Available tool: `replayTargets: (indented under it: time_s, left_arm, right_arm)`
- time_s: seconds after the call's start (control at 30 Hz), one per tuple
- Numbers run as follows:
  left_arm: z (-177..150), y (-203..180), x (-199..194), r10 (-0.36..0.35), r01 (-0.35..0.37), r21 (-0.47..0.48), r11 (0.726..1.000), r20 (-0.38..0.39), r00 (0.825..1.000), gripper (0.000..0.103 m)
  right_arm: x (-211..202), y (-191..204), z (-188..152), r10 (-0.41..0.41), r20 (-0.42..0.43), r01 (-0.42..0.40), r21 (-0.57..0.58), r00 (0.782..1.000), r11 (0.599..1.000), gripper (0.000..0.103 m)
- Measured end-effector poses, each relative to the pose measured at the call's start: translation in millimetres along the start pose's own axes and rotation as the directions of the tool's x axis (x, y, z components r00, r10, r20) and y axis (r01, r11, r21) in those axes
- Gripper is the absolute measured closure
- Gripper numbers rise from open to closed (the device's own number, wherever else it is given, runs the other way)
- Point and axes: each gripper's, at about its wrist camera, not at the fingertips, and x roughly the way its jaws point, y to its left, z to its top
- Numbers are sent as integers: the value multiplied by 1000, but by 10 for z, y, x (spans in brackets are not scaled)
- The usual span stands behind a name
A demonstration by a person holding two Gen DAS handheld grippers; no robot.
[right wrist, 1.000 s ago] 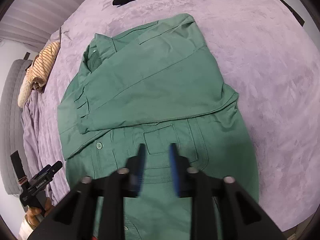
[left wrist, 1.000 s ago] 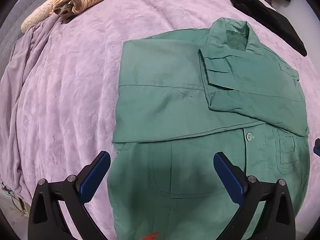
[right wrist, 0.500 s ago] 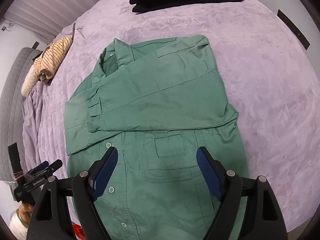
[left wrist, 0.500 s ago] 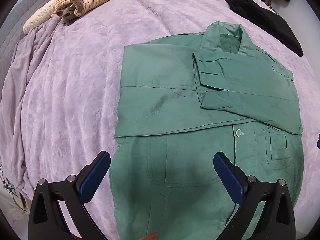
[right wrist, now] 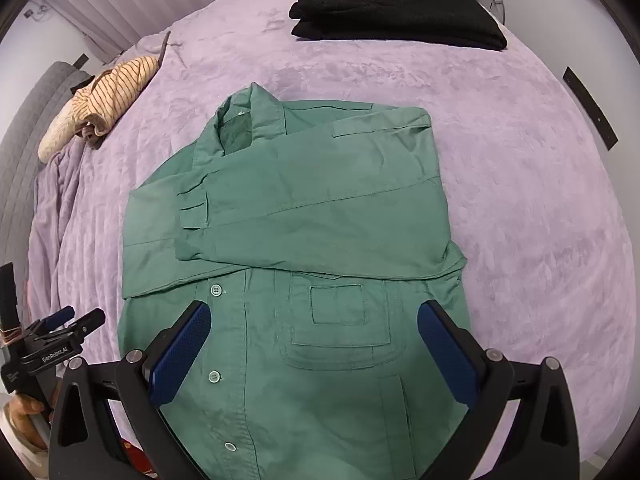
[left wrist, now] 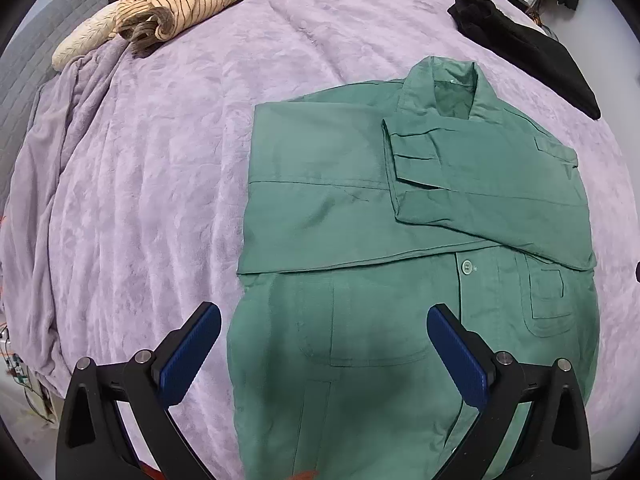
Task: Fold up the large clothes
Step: 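Open the right tool and withdraw it from the jacket, then move both tools down to the hem of the green jacket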
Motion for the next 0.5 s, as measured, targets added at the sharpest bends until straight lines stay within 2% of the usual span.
replayTargets:
  time_s: [0.17, 0.3, 0.5]
  left_arm:
    - [-35, 18, -10, -61, 61, -4, 998, -29, 998, 0]
    - [-49, -1, -89, -60, 60, -9, 998, -4, 998, 0]
    - [-37, -33, -209, -10, 9, 18, 1000, 47, 999, 0]
  right_arm:
    - [-19, 35, -5, -5, -11, 5, -8, 1000, 1000, 0]
    - [-52, 73, -31, -22, -13, 22, -21, 1000, 1000, 0]
    - [-76, 146, -57, -95, -16, 93, -61, 995, 994, 0]
